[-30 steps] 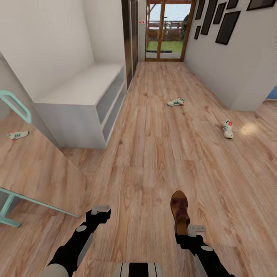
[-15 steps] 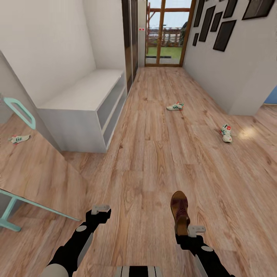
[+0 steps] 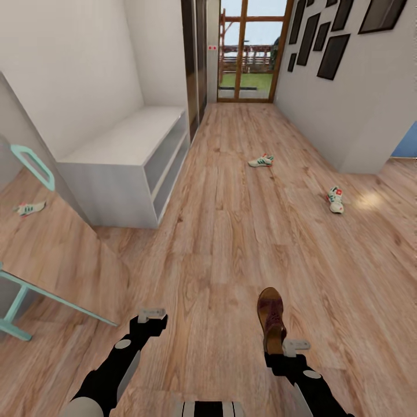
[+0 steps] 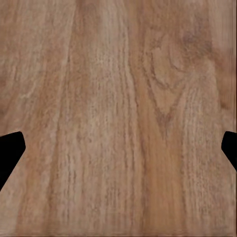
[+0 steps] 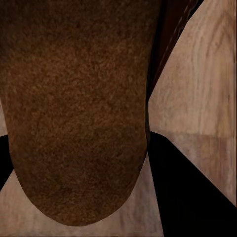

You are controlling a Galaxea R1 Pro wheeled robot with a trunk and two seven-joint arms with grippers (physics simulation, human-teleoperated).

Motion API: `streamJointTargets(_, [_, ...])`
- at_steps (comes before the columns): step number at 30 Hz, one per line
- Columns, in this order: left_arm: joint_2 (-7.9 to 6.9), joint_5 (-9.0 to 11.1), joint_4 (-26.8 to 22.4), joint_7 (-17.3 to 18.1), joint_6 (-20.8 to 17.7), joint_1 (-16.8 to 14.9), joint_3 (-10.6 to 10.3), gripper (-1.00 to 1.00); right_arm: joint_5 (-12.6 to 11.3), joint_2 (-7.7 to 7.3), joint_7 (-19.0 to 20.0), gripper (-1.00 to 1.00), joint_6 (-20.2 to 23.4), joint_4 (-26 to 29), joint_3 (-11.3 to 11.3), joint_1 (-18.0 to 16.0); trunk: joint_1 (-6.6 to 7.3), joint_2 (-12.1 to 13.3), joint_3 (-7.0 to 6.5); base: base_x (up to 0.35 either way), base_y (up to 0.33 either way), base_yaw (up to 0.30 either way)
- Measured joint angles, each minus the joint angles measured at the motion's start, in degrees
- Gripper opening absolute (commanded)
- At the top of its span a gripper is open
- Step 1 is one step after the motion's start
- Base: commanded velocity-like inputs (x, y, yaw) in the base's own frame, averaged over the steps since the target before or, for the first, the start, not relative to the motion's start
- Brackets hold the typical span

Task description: Pick up the two gym shoes and the two sandals from the corridor floor and place them onto the hallstand (shoe rack) in the corridor, making sure they are on the rack and not on the floor. Arrange them so the two gym shoes are next to each other and the two sandals are next to each other.

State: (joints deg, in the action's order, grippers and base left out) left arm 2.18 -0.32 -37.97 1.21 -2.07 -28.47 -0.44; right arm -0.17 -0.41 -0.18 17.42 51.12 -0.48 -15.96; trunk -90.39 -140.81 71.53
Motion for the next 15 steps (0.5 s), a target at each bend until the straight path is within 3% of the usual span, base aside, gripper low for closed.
streamJointTargets(6, [0.03,0.00,0.01,-0.01,0.01,0.00,-0.03,1.00,-0.01,-0.08,0.03,-1.00,0.00,0.07,-0.04,0.02,0.00,0.00,-0.03,-0.246,-0.177,0.019])
streamJointTargets(15, [0.09,0.00,0.00,-0.01,0.00,0.00,-0.03,1.00,-0.01,-0.11,0.01,-1.00,0.00,0.12,-0.06,0.02,0.00,0.00,-0.59,-0.249,-0.180,0.146])
